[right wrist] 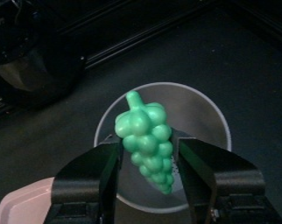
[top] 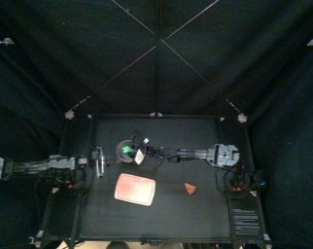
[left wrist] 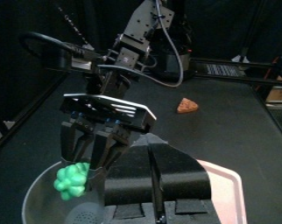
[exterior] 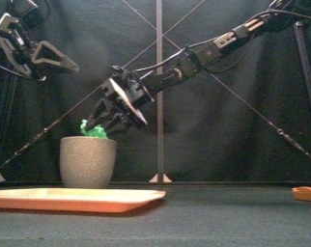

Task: Pick the green grapes then place it in the grey bowl
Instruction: Drop green grapes in the grey bowl and return to neutral

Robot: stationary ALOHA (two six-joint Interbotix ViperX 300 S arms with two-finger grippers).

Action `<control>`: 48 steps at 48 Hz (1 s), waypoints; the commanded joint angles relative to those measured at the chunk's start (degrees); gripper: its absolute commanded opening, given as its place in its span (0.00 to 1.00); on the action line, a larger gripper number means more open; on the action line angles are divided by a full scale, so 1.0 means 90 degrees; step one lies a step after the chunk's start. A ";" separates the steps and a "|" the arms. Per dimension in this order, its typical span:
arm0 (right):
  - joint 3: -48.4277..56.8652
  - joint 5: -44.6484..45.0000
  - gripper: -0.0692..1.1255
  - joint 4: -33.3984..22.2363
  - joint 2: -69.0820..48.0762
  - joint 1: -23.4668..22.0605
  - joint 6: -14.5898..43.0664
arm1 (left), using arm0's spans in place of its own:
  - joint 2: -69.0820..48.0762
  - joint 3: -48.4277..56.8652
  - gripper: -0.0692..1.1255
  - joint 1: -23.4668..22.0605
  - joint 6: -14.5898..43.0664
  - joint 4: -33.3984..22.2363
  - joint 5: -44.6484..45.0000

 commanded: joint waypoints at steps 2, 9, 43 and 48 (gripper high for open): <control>-0.0166 0.0166 0.72 -0.0088 -0.0166 0.0000 -0.0010 | 0.0020 -0.0078 0.19 -0.0020 0.0000 0.0000 -0.0068; -0.0176 0.0361 0.82 -0.0107 -0.0166 0.0000 0.0000 | 0.0020 -0.0078 0.19 -0.0020 0.0000 0.0000 -0.0068; 0.0127 0.0811 0.85 -0.2021 -0.1143 0.0576 0.0010 | 0.0029 -0.0039 0.19 -0.0029 0.0010 -0.0059 -0.0068; 0.0566 0.0840 0.85 -0.2285 -0.1514 0.0693 0.0068 | 0.0020 -0.0039 0.19 -0.0020 0.0010 -0.0059 -0.0068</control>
